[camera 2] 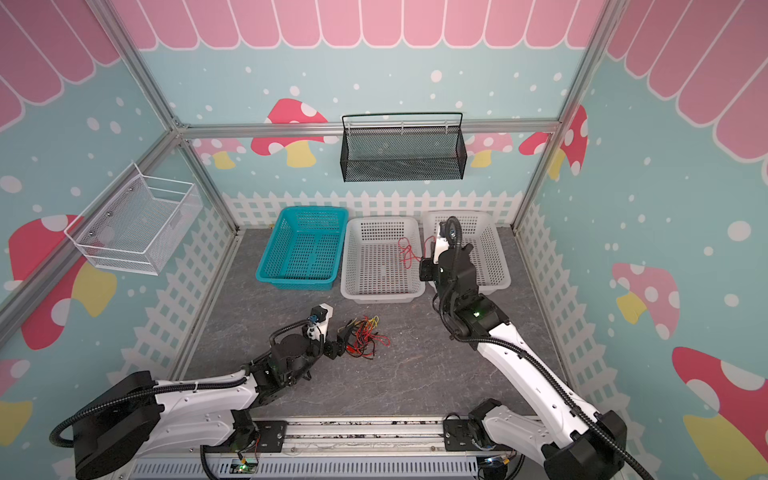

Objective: Untangle the cables
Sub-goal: 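Pull the red wire from the bundle with the right gripper toward the white basket, then lower the red wire into the white basket farthest from the left gripper and release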

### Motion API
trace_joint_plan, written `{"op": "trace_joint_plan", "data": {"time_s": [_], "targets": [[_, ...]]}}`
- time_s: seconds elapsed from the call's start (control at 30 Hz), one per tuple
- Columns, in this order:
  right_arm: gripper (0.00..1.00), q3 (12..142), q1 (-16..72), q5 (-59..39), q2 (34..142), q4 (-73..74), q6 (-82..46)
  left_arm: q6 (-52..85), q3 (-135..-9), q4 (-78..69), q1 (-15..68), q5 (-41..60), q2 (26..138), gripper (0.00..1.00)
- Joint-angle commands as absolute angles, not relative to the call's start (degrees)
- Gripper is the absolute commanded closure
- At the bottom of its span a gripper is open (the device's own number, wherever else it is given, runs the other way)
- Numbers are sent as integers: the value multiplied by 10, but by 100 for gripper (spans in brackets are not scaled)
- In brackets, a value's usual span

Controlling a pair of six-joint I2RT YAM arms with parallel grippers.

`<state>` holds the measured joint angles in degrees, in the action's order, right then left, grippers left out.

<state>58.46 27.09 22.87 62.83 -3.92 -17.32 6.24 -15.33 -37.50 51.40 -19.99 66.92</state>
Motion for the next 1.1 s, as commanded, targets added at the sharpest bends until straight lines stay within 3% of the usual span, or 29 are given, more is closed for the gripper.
{"op": "trace_joint_plan", "data": {"time_s": [0.0,0.2,0.4,0.77,0.83,1.0,1.07], "targets": [[100,599,223,222,653,-53,-161,71,-144,-366,511,-212,656,22],[100,609,137,232,710,-54,-157,77,-140,-360,511,-215,642,21],[96,607,75,179,765,-37,-166,76,-135,-351,511,-224,627,21],[88,601,43,89,867,46,-162,77,-133,-328,511,-233,610,21],[81,603,40,87,879,45,-164,79,-132,-325,511,-236,606,21],[46,596,38,81,875,44,-162,78,-127,-313,511,-237,595,21],[39,593,38,78,864,43,-158,79,-129,-302,511,-237,590,21]]}}
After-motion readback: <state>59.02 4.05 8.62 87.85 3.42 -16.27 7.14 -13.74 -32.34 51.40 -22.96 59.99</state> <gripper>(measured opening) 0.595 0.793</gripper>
